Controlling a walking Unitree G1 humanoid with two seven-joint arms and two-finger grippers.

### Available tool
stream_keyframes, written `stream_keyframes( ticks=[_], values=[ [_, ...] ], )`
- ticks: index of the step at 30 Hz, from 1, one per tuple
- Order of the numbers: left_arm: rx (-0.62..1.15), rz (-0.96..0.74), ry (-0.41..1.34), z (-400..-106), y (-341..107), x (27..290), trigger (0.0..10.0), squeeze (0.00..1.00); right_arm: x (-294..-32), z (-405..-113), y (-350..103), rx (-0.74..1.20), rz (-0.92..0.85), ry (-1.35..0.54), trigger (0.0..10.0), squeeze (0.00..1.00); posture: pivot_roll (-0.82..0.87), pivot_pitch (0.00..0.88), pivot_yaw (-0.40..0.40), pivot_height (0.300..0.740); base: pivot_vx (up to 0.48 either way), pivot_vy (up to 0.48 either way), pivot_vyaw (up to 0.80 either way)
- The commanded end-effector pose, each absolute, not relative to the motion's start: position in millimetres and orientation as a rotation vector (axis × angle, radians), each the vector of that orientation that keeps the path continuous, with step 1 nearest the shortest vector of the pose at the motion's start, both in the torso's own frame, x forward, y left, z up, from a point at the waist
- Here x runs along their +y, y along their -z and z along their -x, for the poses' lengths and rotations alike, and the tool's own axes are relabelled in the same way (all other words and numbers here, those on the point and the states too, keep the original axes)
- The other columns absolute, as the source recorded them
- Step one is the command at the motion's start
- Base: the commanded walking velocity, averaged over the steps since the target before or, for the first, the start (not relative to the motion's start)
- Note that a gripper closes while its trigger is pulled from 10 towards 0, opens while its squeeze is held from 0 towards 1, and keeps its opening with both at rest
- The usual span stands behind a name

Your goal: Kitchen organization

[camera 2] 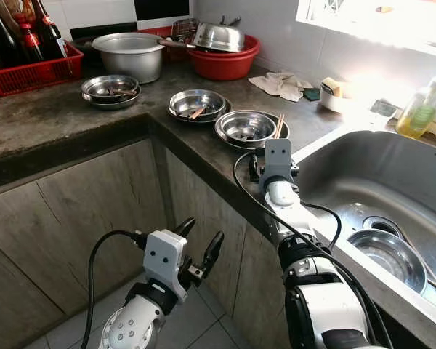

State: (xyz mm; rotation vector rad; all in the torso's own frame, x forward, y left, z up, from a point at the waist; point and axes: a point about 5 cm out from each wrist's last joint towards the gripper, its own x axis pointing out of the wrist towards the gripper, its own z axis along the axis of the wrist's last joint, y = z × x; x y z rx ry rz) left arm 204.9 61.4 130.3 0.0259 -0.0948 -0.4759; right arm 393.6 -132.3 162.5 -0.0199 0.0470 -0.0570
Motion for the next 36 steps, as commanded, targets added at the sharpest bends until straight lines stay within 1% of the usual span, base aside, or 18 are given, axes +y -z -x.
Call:
stream_keyframes(
  ticks=[1,3,4,5,6,14,15,16,18,20,21,22,36],
  values=[
    [-0.101,-0.021,0.476,-203.8,-133.5,60.1,10.0,0.00,-136.7,-396.8,-169.0,0.030,0.012,0.074,0.0,0.00,0.15,0.042,-0.086,0.740,0.000,0.000,0.00],
    [-0.101,-0.021,0.475,-203.8,-133.5,60.2,10.0,0.00,-136.9,-396.9,-169.4,0.029,0.012,0.075,0.0,0.00,0.15,0.042,-0.086,0.740,0.000,0.000,0.00],
    [-0.101,-0.022,0.476,-203.9,-133.5,60.1,10.0,0.00,-136.2,-397.4,-170.7,0.023,0.020,0.067,0.7,0.00,0.15,0.039,-0.085,0.740,0.000,0.000,0.00],
    [-0.101,-0.023,0.477,-203.9,-133.4,60.0,10.0,0.00,-136.0,-397.6,-171.0,0.022,0.021,0.067,5.1,0.00,0.15,0.039,-0.085,0.740,0.000,0.000,0.00],
    [-0.100,-0.024,0.477,-204.0,-133.4,60.1,10.0,0.00,-135.5,-397.7,-171.1,0.022,0.019,0.065,10.0,0.00,0.15,0.038,-0.085,0.740,0.000,0.000,0.00],
    [-0.108,-0.007,0.479,-203.4,-130.7,59.7,10.0,0.00,-135.5,-398.0,-171.8,0.015,0.022,0.069,10.0,0.00,0.15,0.033,-0.087,0.740,0.000,0.000,0.00],
    [-0.102,-0.084,0.476,-203.8,-129.8,60.6,10.0,0.00,-135.2,-397.9,-172.0,0.011,0.026,0.069,10.0,0.00,0.15,0.032,-0.086,0.740,0.000,0.000,0.00],
    [-0.101,-0.105,0.475,-203.9,-130.8,60.5,10.0,0.00,-134.8,-397.8,-172.1,0.010,0.026,0.069,10.0,0.00,0.15,0.031,-0.085,0.740,0.000,0.000,0.00],
    [-0.102,-0.111,0.477,-203.8,-132.4,59.1,10.0,0.00,-134.6,-397.7,-172.3,0.009,0.027,0.069,10.0,0.00,0.15,0.031,-0.086,0.740,0.000,0.000,0.00],
    [-0.104,-0.079,0.479,-202.8,-133.4,56.2,10.0,0.00,-134.4,-397.6,-172.1,0.011,0.026,0.070,10.0,0.00,0.15,0.032,-0.087,0.740,0.000,0.000,0.00],
    [-0.103,-0.060,0.479,-202.5,-133.2,55.8,10.0,0.00,-134.6,-397.6,-171.7,0.014,0.025,0.071,2.8,0.00,0.15,0.031,-0.086,0.740,0.000,0.000,0.00],
    [-0.102,-0.046,0.478,-202.3,-133.1,55.9,10.0,0.00,-134.9,-397.6,-171.2,0.018,0.023,0.073,0.0,0.00,0.15,0.030,-0.086,0.740,0.000,0.000,0.00],
    [-0.097,-0.029,0.474,-203.6,-132.0,59.8,10.0,0.00,-136.9,-399.1,-173.9,0.014,0.019,0.079,0.0,0.00,0.15,0.028,-0.087,0.740,0.000,0.000,0.00]
  ],
)
